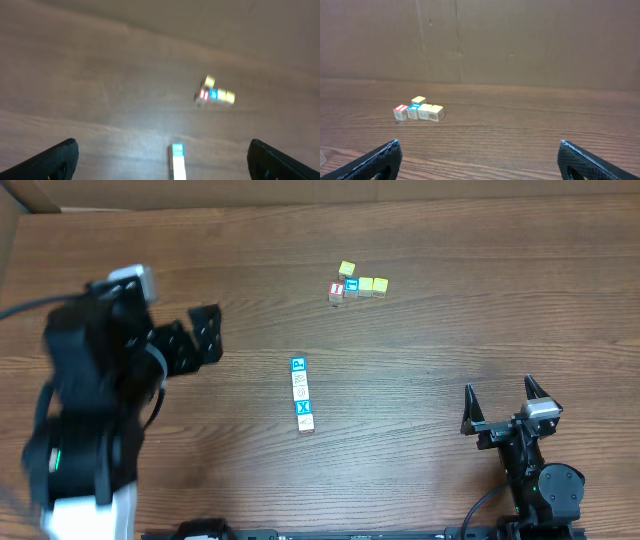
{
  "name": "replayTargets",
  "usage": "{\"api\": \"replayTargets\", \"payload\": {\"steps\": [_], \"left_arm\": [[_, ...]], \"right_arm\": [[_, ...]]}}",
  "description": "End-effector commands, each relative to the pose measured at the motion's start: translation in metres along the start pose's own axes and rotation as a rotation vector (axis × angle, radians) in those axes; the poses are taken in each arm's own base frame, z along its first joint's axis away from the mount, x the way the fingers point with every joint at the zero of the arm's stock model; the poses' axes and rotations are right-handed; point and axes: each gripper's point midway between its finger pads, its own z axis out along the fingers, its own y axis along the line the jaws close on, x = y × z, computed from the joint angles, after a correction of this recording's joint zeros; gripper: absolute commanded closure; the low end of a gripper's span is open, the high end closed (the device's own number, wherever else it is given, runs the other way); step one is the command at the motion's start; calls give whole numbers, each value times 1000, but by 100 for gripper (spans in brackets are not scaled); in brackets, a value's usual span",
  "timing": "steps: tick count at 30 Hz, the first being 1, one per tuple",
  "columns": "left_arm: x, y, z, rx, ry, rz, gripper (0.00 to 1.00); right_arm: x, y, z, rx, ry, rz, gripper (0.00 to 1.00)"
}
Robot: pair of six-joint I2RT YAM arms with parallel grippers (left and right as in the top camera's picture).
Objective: Flip 5 blocks
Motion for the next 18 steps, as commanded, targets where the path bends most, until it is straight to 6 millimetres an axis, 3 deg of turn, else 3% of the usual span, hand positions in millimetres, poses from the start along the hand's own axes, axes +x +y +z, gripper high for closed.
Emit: {"api": "replayTargets", "payload": {"steps": [1,10,15,18], "left_arm": [[-12,0,-46,-32,-149,46,0],[-1,-24,-152,65,-422,150,0],[22,-24,-206,111,-553,164,0],[40,-20,-225,120,-599,166,0]], "right_arm": [[2,-1,0,1,-3,-4,0],[2,-1,0,1,-3,-4,0],[2,-1,0,1,-3,-4,0],[2,-1,0,1,-3,-4,0]]}}
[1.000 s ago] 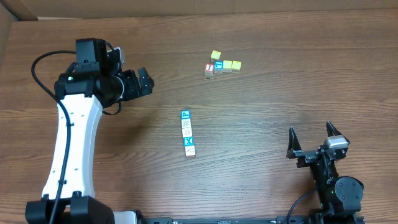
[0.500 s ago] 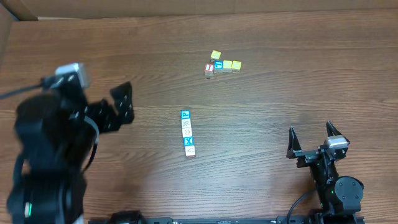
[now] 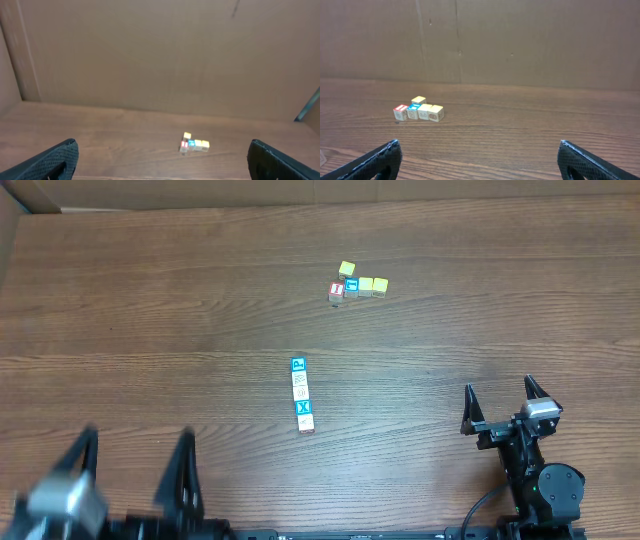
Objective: Flip 5 blocks
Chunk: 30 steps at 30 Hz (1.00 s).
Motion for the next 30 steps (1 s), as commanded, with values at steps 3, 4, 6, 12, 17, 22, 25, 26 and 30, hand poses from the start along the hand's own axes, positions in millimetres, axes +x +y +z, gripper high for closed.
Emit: {"api": "replayTargets", "payload": {"steps": [3,4,6,12,17,22,25,26,30], "left_arm": [[9,2,-46,-1,-109,29,0],[14,4,-51,-5,-120,29,0],[26,6,-55,-4,-129,29,0],[62,14,-46,-6,-160,30,0],[73,19,-16,-9,-165,28,0],[27,6,1,74,-431,45,0],[-2,-2,-1,126,-641,60,0],[-7,-3,-2,136,-692,64,0],[-3,-5,7,166,-781,76,0]], "right_arm": [[2,-1,0,2,-3,-4,0],[2,-1,0,2,-3,-4,0],[2,-1,0,2,-3,-4,0],[2,-1,0,2,-3,-4,0],[2,-1,0,2,-3,-4,0],[2,-1,0,2,-3,-4,0],[2,-1,0,2,-3,-4,0],[2,-1,0,2,-3,-4,0],[2,-1,0,2,-3,-4,0]]}}
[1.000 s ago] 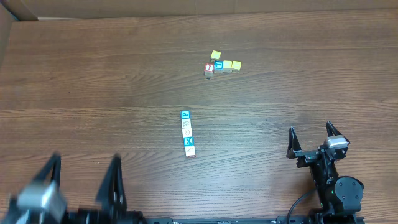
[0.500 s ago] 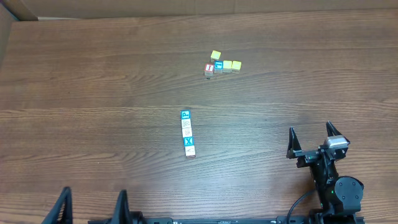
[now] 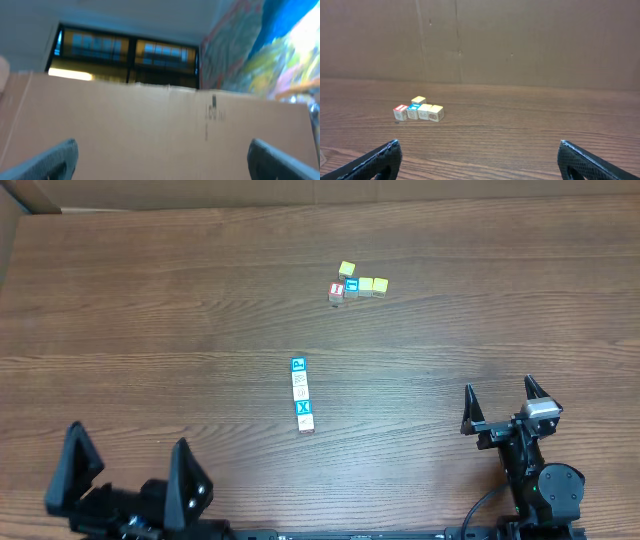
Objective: Flip 5 blocks
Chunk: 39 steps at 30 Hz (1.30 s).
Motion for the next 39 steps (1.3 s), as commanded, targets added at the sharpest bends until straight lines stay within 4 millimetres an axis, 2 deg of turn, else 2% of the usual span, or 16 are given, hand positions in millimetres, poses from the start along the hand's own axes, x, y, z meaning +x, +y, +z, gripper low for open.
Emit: {"api": "replayTargets", "payload": {"steps": [1,6,10,21,29,33,39], "left_arm": [[33,0,-2,28,32,8,0],[98,12,-8,4,161,-1,0],[136,24,-17,-39,198,-1,0],[213,39,-46,-89,307,-72,0],[268,58,-74,-197,548,-67,0],[290,65,-91,-245,653,-59,0],[310,70,-111,-279,767,-54,0]], "right_arm": [[2,-1,0,2,-3,-4,0],[2,-1,0,2,-3,-4,0],[2,-1,0,2,-3,-4,0],[2,-1,0,2,-3,-4,0],[2,-1,0,2,-3,-4,0],[2,-1,0,2,-3,-4,0],[2,-1,0,2,-3,-4,0]]}}
